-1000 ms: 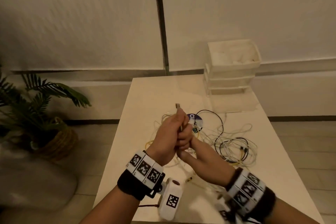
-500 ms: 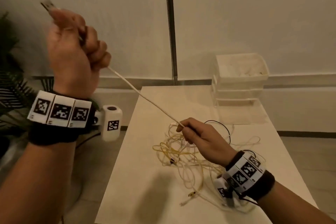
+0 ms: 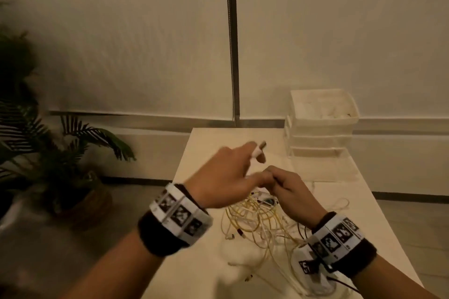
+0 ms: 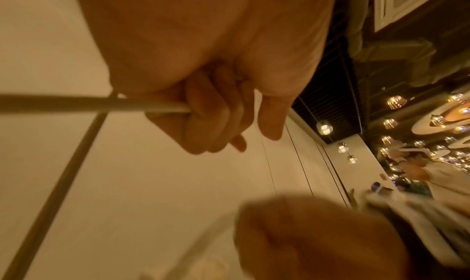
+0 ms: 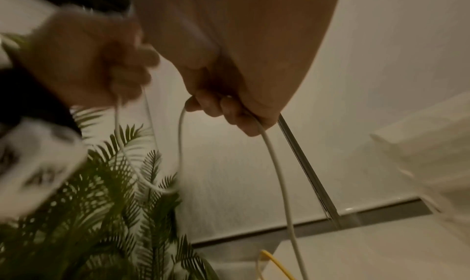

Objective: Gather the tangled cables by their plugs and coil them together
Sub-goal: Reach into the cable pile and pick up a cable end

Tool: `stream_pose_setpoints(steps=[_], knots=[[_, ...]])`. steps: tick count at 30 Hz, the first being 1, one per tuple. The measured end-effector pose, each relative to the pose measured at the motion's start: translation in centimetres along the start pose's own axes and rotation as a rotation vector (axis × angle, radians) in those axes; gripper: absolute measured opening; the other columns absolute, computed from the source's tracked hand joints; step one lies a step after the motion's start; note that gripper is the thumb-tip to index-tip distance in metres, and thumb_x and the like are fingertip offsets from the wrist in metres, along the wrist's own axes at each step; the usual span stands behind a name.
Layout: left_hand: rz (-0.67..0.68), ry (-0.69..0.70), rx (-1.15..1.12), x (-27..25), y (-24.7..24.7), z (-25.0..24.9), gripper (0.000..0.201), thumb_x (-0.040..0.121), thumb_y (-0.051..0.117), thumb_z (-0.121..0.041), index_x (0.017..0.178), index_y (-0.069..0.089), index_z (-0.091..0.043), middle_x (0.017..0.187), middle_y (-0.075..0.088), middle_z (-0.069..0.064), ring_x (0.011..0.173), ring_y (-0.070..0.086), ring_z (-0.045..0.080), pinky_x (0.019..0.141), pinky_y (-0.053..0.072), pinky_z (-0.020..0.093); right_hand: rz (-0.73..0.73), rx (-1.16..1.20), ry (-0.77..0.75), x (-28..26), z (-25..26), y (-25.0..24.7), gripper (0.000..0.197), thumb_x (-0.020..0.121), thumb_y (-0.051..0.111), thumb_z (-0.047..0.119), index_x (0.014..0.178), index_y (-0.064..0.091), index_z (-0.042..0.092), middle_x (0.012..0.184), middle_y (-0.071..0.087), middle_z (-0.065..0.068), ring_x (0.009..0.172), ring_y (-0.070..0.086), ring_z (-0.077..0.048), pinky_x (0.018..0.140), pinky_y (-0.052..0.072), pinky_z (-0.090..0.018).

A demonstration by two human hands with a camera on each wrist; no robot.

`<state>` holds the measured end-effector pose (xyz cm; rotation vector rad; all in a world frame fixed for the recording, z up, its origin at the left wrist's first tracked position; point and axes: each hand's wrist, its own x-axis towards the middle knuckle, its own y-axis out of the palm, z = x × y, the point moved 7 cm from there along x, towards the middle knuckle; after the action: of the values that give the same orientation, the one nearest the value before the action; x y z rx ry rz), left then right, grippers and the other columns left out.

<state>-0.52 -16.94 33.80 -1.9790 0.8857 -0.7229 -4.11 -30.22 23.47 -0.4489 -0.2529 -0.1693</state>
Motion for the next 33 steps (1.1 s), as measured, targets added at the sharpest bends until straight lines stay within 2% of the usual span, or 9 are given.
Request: stream_pose_setpoints(steps=[3, 5, 10, 16, 20, 22, 25, 28, 33], knots=[[0.058, -0.023, -0.082, 1.2, 6.5, 0.6, 0.022, 0.094, 0.057, -0.043, 0.097, 0.049, -0.023, 0.057, 0.05, -0.009, 0.052, 0.045, 0.011, 0.053, 0.034, 0.033, -0.039, 0.065, -0.03, 0.1, 1.2, -1.7, 0.027, 0.098, 0.046, 0.023, 0.076, 0.057, 0.013, 0.068, 0.058, 0.007, 0.065, 0.051, -0.012, 0.064, 0.042, -0.03], [-0.021, -0.04, -0.099, 2.6, 5.9, 1.5, 0.017, 0.097, 0.055, -0.035, 0.089, 0.043, -0.024, 0.061, 0.05, -0.009, 0.056, 0.045, 0.015, 0.055, 0.029, 0.031, -0.034, 0.056, -0.022, 0.0, 1.3, -2.4, 0.028, 0.098, 0.044, 0.028, 0.083, 0.061, 0.01, 0.073, 0.062, 0.001, 0.069, 0.055, -0.021, 0.066, 0.045, -0.036], [-0.054, 0.045, -0.009, 4.1, 5.1, 1.2, 0.021, 0.098, 0.053, -0.036, 0.084, 0.042, -0.024, 0.068, 0.056, 0.001, 0.063, 0.049, 0.023, 0.056, 0.031, 0.031, -0.079, 0.091, -0.058, -0.2, 2.1, -3.8, 0.021, 0.101, 0.045, 0.012, 0.102, 0.064, 0.019, 0.065, 0.055, 0.007, 0.062, 0.049, -0.006, 0.063, 0.043, -0.02], [-0.216, 0.085, 0.07, 7.4, 0.4, -0.5, 0.019, 0.098, 0.055, -0.026, 0.103, 0.061, -0.009, 0.08, 0.067, 0.015, 0.074, 0.061, 0.033, 0.06, 0.035, 0.032, -0.182, 0.213, 0.012, 0.6, 0.2, -4.4, 0.021, 0.097, 0.047, 0.004, 0.109, 0.05, 0.021, 0.076, 0.064, 0.0, 0.07, 0.057, -0.017, 0.069, 0.051, -0.028], [-0.632, 0.038, -0.106, 8.6, -7.0, -1.8, 0.014, 0.098, 0.054, -0.02, 0.096, 0.063, -0.009, 0.074, 0.061, -0.011, 0.064, 0.054, -0.002, 0.057, 0.037, 0.011, -0.081, 0.111, 0.033, 0.6, -2.0, -3.1, 0.02, 0.101, 0.041, 0.008, 0.092, 0.058, 0.011, 0.069, 0.063, -0.001, 0.067, 0.057, -0.015, 0.067, 0.047, -0.023], [-0.766, 0.041, -0.145, 8.9, -10.4, -2.7, 0.016, 0.098, 0.055, -0.02, 0.09, 0.062, -0.008, 0.07, 0.055, -0.016, 0.064, 0.052, 0.002, 0.057, 0.036, 0.015, -0.088, 0.108, 0.076, -0.1, -3.7, -2.4, 0.026, 0.102, 0.039, 0.011, 0.083, 0.055, 0.01, 0.067, 0.062, -0.003, 0.064, 0.058, -0.017, 0.066, 0.047, -0.028], [-0.691, 0.04, -0.087, 9.4, -9.8, -3.2, 0.018, 0.099, 0.054, -0.023, 0.111, 0.062, -0.013, 0.085, 0.066, -0.002, 0.077, 0.06, 0.021, 0.064, 0.037, 0.025, -0.166, 0.252, 0.182, -0.1, -5.4, -3.0, 0.029, 0.103, 0.037, 0.016, 0.082, 0.053, 0.006, 0.058, 0.056, -0.003, 0.057, 0.055, -0.022, 0.065, 0.05, -0.041], [-0.654, 0.062, -0.046, 8.3, -6.4, -3.0, 0.049, 0.099, 0.055, -0.023, 0.146, 0.04, -0.024, 0.096, 0.071, 0.01, 0.059, 0.056, 0.007, 0.058, 0.034, 0.012, -0.208, 0.437, 0.237, 0.0, -4.7, -4.3, 0.027, 0.104, 0.035, 0.018, 0.086, 0.05, 0.003, 0.05, 0.035, 0.002, 0.046, 0.036, -0.018, 0.054, 0.048, -0.037], [-0.225, 0.389, -0.047, 7.2, 1.2, -4.5, 0.049, 0.097, 0.058, -0.022, 0.144, 0.045, -0.027, 0.08, 0.062, -0.014, 0.048, 0.049, -0.002, 0.055, 0.037, 0.009, -0.173, 0.516, 0.352, -1.2, -3.0, -5.3, 0.027, 0.103, 0.037, 0.026, 0.092, 0.05, 0.005, 0.053, 0.023, 0.003, 0.046, 0.015, -0.012, 0.046, 0.014, -0.025]])
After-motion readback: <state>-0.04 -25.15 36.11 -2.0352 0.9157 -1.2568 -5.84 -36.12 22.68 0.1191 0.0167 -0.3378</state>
